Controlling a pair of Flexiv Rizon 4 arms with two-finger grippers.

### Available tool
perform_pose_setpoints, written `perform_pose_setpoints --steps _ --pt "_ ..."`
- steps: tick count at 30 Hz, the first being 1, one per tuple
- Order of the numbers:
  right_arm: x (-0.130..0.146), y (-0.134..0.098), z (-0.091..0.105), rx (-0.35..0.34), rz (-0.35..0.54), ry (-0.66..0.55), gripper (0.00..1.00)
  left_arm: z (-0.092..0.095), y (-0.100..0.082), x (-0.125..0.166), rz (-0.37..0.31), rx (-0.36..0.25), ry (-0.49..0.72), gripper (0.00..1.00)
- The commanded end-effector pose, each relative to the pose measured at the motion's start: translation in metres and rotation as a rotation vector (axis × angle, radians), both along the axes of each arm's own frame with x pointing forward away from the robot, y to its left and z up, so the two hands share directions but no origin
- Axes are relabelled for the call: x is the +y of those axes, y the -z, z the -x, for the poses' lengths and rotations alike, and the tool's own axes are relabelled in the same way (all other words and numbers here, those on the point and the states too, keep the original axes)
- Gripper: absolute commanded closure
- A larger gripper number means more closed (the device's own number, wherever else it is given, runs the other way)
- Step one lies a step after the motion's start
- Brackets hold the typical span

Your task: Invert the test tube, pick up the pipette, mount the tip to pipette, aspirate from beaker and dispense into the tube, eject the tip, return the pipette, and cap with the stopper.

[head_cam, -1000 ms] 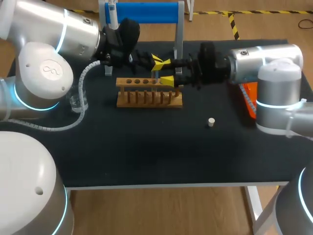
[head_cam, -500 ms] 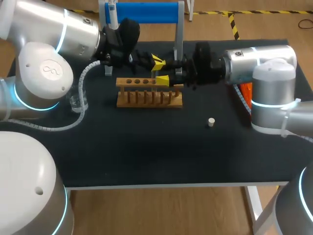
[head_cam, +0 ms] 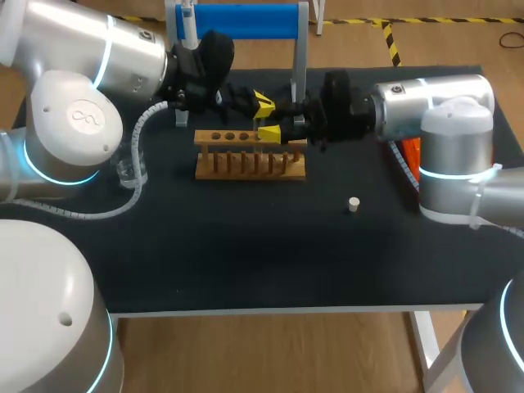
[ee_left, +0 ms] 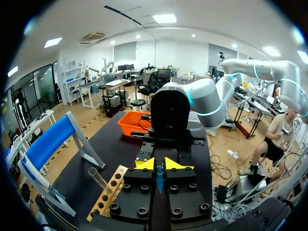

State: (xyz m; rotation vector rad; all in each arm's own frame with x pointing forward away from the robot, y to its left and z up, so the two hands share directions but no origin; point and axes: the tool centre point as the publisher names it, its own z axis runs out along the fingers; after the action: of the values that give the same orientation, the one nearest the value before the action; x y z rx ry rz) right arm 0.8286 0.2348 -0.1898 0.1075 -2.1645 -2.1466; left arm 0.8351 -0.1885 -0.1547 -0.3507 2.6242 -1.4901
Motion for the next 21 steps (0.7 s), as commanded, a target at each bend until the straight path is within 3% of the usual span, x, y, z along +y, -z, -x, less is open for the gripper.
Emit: perform_pose_setpoints --steps 1,6,13,21 --pt "-0.0003 -0.0005 0.0015 -0.001 0.001 -0.001 0.6 -0.0004 -0.0013 0.0 -0.005 0.004 0.001 1.0" --pt "0.0 -0.0008 0.0027 -0.002 0.001 -0.004 0.66 -0.0004 -0.0013 0.0 -0.005 0.004 0.001 1.0" --pt "-0.0004 -0.0007 0.0042 0.0 0.001 -0.004 0.99 -0.0004 -0.0013 0.0 -0.005 0.004 0.001 1.0" --pt "-0.0026 -0.0011 0.0053 -0.001 -0.004 -0.004 1.0 -0.0004 -0.0013 0.0 -0.005 0.004 0.001 1.0"
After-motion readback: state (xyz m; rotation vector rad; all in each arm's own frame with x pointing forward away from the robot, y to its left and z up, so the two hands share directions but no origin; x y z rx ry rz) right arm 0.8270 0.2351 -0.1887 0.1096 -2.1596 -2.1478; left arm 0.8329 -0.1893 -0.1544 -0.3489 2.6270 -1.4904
